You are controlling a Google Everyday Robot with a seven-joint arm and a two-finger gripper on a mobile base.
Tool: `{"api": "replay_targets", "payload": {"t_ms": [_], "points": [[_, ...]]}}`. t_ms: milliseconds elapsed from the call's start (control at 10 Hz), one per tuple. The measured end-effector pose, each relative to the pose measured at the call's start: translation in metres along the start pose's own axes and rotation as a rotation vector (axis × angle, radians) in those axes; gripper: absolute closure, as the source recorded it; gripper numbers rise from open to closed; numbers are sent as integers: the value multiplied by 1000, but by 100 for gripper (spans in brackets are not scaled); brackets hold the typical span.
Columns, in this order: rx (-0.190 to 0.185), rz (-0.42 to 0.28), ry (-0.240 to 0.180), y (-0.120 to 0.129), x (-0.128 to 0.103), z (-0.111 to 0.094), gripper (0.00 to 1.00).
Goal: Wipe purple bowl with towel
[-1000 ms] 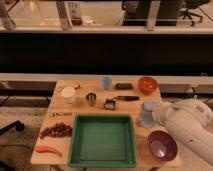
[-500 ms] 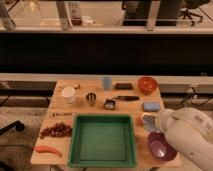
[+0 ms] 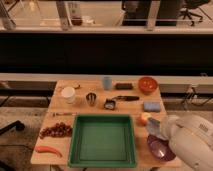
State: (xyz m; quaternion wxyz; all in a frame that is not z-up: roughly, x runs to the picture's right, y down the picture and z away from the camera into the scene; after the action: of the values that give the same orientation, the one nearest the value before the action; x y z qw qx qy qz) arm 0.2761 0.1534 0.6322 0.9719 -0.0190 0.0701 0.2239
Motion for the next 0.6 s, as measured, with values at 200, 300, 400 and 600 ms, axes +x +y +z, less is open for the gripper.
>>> {"api": "replay_targets", "payload": {"t_ms": [200, 300, 400, 600], "points": [[-26, 66, -1, 7, 13, 6, 96], [-48, 105, -7, 12, 16, 11, 96], [-69, 130, -8, 14, 19, 14, 96], [-142, 157, -15, 21, 17, 22, 96]]}}
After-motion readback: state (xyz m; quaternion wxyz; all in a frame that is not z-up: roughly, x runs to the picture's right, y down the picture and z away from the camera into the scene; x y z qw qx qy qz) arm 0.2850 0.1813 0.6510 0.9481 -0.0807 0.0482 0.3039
